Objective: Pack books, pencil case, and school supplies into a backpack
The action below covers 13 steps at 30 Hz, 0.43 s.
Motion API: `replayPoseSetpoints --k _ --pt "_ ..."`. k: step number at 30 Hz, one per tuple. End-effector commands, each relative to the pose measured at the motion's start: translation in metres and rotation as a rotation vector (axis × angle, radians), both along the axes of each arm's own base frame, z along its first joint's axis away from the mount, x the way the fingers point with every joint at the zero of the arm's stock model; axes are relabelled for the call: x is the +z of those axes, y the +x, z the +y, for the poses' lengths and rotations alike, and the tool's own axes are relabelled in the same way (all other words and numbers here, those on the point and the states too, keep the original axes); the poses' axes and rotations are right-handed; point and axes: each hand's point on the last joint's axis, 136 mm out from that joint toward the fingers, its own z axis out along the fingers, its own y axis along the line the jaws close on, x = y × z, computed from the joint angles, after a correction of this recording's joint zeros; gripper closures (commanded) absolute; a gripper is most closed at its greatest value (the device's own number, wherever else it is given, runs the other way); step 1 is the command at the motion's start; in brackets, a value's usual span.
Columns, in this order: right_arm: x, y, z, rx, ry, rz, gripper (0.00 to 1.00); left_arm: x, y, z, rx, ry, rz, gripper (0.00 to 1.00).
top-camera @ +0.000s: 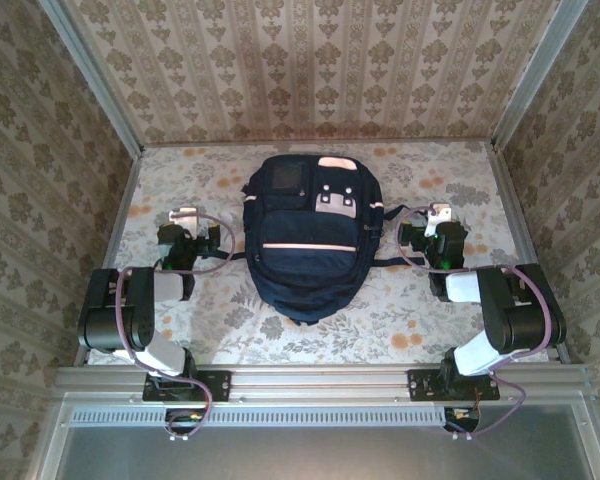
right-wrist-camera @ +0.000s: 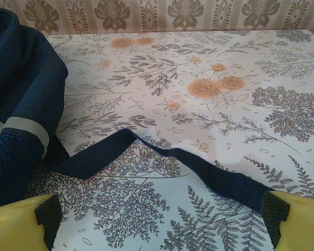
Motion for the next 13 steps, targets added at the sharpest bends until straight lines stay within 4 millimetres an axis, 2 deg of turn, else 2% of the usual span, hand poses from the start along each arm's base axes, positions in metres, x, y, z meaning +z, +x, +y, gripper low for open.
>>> replayPoseSetpoints --k 1,13 --pt "0.0058 0.0022 -0.0001 0.005 -0.001 -0.012 0.00 0.0055 0.0000 -0.0017 -0.018 0.003 -0.018 0.00" --pt "0.0050 0.0019 -0.0002 0.005 -0.001 -0.011 0.00 0.0051 0.0003 -0.0004 -0.025 -0.012 -0.014 0.00"
